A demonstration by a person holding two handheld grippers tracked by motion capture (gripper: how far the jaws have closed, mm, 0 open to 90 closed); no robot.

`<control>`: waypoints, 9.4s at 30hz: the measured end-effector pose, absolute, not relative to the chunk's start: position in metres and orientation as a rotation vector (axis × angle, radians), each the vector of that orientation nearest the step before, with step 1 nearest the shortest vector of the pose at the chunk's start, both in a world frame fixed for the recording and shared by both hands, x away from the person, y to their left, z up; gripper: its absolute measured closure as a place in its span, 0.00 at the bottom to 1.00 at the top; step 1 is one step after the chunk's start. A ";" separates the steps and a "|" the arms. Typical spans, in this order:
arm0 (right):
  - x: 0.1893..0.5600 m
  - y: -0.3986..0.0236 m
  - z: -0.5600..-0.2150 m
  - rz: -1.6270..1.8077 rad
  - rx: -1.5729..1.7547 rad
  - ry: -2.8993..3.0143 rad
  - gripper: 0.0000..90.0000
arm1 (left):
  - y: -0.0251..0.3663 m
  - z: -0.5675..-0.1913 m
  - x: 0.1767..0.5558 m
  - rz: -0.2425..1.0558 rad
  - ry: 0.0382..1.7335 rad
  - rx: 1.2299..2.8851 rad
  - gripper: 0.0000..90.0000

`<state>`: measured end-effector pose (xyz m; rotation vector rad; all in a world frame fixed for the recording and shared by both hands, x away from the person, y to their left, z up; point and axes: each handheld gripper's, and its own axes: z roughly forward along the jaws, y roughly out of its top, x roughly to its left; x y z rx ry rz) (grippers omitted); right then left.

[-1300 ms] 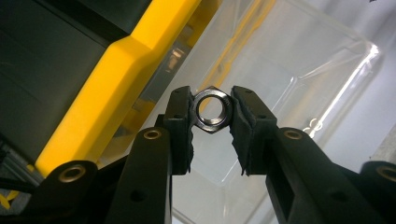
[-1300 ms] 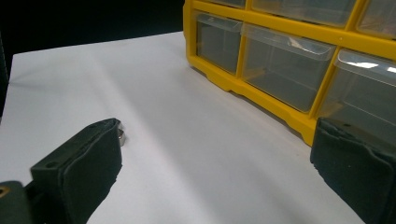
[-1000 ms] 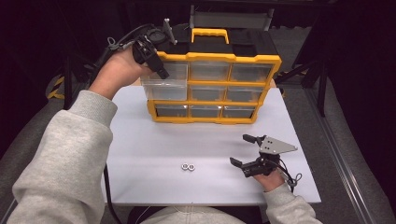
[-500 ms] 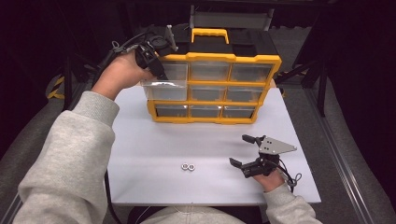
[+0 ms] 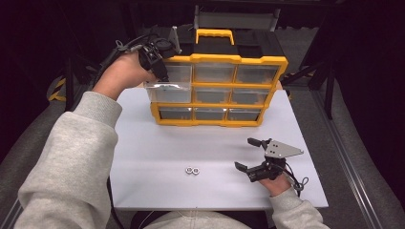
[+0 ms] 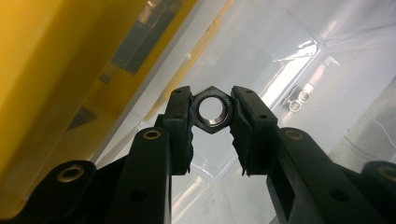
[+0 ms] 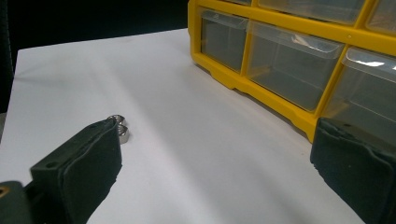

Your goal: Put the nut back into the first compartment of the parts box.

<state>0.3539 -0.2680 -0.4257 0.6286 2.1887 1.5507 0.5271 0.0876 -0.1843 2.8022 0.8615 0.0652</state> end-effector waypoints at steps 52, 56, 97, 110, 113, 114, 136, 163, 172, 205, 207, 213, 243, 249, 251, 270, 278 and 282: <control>0.354 -0.266 -0.427 1.548 0.616 2.204 0.03 | 0.092 -0.250 0.385 0.282 0.388 2.605 0.09; 0.354 -0.266 -0.427 1.545 0.616 2.205 0.03 | 0.086 -0.277 0.387 0.256 0.389 2.632 0.09; 0.353 -0.262 -0.430 1.510 0.589 2.241 0.03 | 0.040 -0.427 0.394 0.058 0.376 2.782 0.13; 0.353 -0.262 -0.430 1.519 0.595 2.244 0.03 | 0.035 -0.429 0.390 0.041 0.337 2.785 0.50; 0.353 -0.262 -0.430 1.521 0.598 2.248 0.03 | 0.036 -0.429 0.391 0.040 0.342 2.776 0.59; 0.353 -0.262 -0.430 1.521 0.597 2.249 0.03 | 0.037 -0.429 0.391 0.036 0.341 2.777 0.61; 0.353 -0.263 -0.430 1.520 0.599 2.243 0.03 | 0.038 -0.392 0.382 0.076 0.262 2.805 0.77; 0.353 -0.263 -0.428 1.519 0.596 2.231 0.03 | 0.048 -0.262 0.380 0.207 0.197 2.830 0.77; 0.353 -0.263 -0.428 1.520 0.597 2.232 0.03 | 0.056 -0.221 0.388 0.237 0.210 2.811 0.77; 0.353 -0.264 -0.428 1.530 0.604 2.232 0.03 | 0.079 -0.126 0.441 0.381 0.447 2.684 0.77; 0.352 -0.264 -0.428 1.530 0.604 2.232 0.03 | 0.079 -0.124 0.446 0.386 0.461 2.674 0.77; 0.353 -0.264 -0.428 1.530 0.603 2.234 0.03 | 0.078 -0.124 0.459 0.423 0.513 2.663 0.77; 0.353 -0.265 -0.428 1.533 0.592 2.248 0.03 | 0.075 -0.175 0.513 0.258 0.686 2.735 0.77; 0.353 -0.265 -0.428 1.531 0.591 2.254 0.03 | 0.072 -0.181 0.517 0.195 0.670 2.774 0.77; 0.353 -0.265 -0.429 1.533 0.588 2.255 0.03 | 0.071 -0.182 0.517 0.162 0.671 2.768 0.77; 0.352 -0.265 -0.429 1.534 0.582 2.262 0.03 | 0.072 -0.183 0.524 0.069 0.714 2.796 0.76; 0.352 -0.264 -0.429 1.533 0.582 2.269 0.03 | 0.079 -0.175 0.516 0.175 0.722 2.747 0.62; 0.353 -0.263 -0.430 1.531 0.583 2.277 0.03 | 0.086 -0.162 0.508 0.218 0.715 2.697 0.51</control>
